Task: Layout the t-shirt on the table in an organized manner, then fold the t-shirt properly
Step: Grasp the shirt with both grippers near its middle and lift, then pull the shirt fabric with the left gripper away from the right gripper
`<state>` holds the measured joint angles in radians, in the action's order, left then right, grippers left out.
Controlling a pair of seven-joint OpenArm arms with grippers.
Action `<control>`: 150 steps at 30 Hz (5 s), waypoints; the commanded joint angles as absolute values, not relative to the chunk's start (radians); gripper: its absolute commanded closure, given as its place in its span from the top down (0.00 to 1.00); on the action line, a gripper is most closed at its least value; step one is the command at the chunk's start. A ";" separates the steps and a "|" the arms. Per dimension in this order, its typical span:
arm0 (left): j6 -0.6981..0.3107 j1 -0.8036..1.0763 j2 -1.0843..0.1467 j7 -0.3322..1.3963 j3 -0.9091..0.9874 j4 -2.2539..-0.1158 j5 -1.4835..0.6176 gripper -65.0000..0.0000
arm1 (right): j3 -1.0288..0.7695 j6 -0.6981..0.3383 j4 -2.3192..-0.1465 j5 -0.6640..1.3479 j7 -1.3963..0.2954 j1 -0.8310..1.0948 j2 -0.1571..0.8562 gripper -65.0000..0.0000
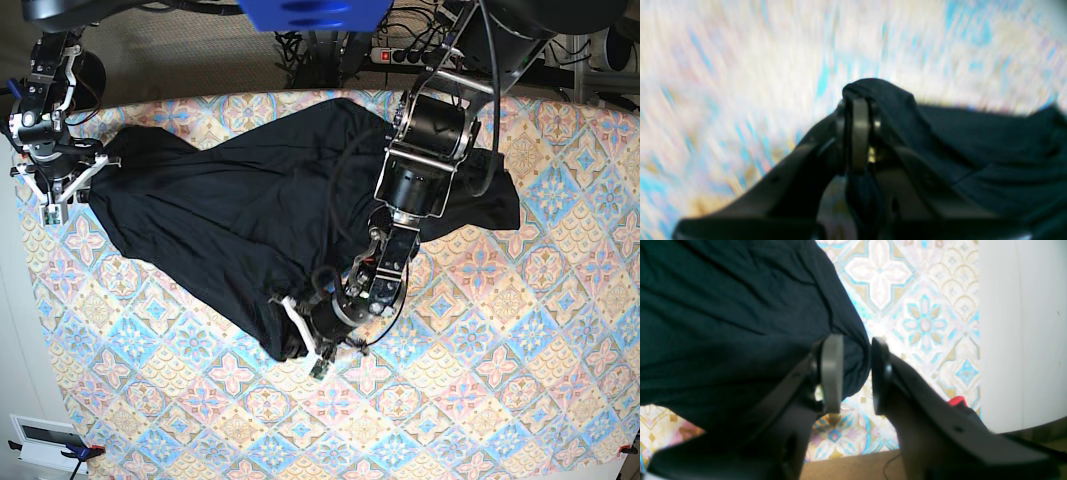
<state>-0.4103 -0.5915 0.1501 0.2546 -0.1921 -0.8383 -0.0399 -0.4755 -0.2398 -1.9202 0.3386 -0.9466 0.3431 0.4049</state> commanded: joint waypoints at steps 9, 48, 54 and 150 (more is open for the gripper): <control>-0.414 -0.593 0.157 0.398 -0.196 -1.233 -0.041 0.00 | -0.329 -0.240 -1.943 0.341 -0.924 0.338 0.423 0.22; -0.412 -0.348 0.021 0.745 -0.335 -1.527 -0.222 0.36 | 0.200 -0.240 -1.960 0.398 -0.826 0.120 0.409 0.29; -0.412 -0.337 0.005 0.723 -0.170 -1.495 -0.252 0.37 | 0.200 -0.240 -1.960 0.398 -0.825 0.122 0.409 0.29; -0.409 -0.498 -0.171 0.535 0.209 -0.937 -0.117 0.44 | 0.202 -0.240 -1.963 0.398 -0.826 0.162 0.409 0.29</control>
<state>-0.4072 -0.4721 -0.1665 0.5491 0.2096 -0.9203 -0.1066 0.2077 -0.2398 -1.9476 0.3927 -0.8501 0.1722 0.4000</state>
